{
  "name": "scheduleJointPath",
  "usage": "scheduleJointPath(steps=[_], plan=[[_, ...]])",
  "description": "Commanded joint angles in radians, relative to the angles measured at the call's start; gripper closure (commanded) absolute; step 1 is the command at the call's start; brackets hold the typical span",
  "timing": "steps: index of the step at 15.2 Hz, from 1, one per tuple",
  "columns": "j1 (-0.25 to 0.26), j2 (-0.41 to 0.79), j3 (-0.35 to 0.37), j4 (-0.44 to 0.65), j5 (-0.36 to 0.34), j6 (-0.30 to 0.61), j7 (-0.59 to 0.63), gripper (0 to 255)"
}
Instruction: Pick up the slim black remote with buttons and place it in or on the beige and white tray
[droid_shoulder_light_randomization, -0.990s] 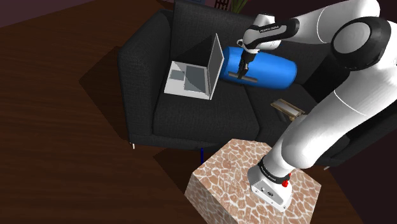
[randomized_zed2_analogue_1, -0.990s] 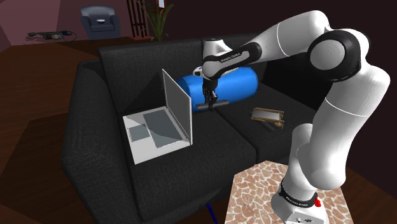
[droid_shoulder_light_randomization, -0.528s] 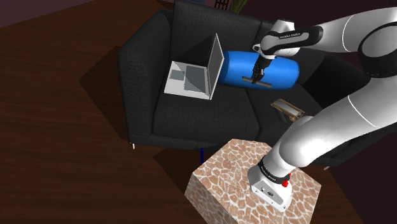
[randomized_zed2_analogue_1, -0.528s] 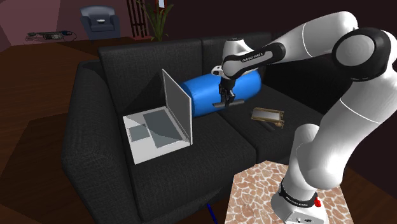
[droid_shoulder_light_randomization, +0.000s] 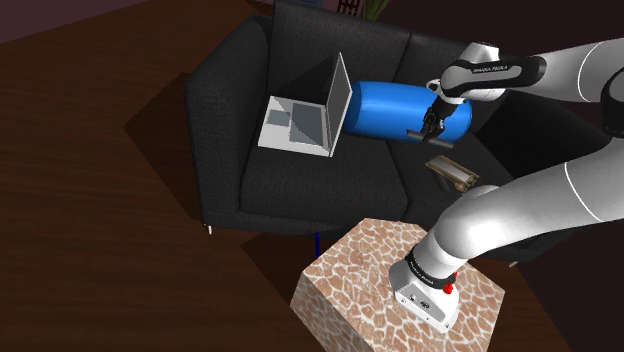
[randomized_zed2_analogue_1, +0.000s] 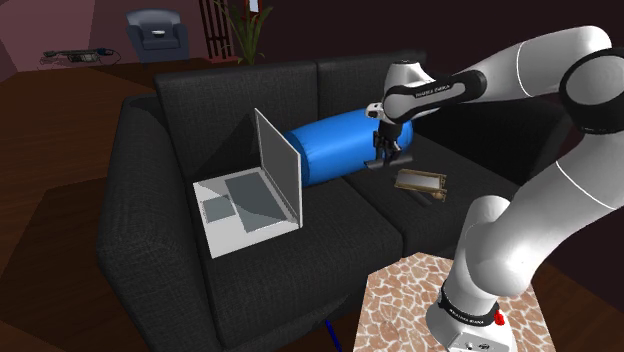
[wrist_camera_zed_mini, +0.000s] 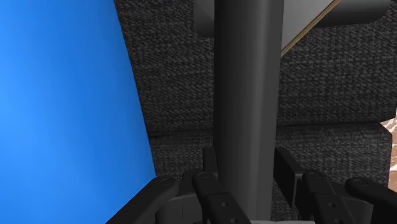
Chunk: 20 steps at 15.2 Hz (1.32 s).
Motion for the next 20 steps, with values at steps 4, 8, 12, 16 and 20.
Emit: scheduleJointPath(steps=[4,8,12,16,20], plan=[[-0.080,-0.075,-0.056,-0.029,-0.066,-0.021,-0.093,255],[-0.135,-0.113,-0.113,-0.028,-0.107,-0.038,-0.179,255],[-0.157,-0.116,-0.167,-0.036,-0.131,-0.017,-0.233,255],[-0.145,-0.088,-0.204,-0.068,-0.139,0.045,-0.235,255],[-0.128,-0.055,-0.244,-0.097,-0.143,0.110,-0.239,255]])
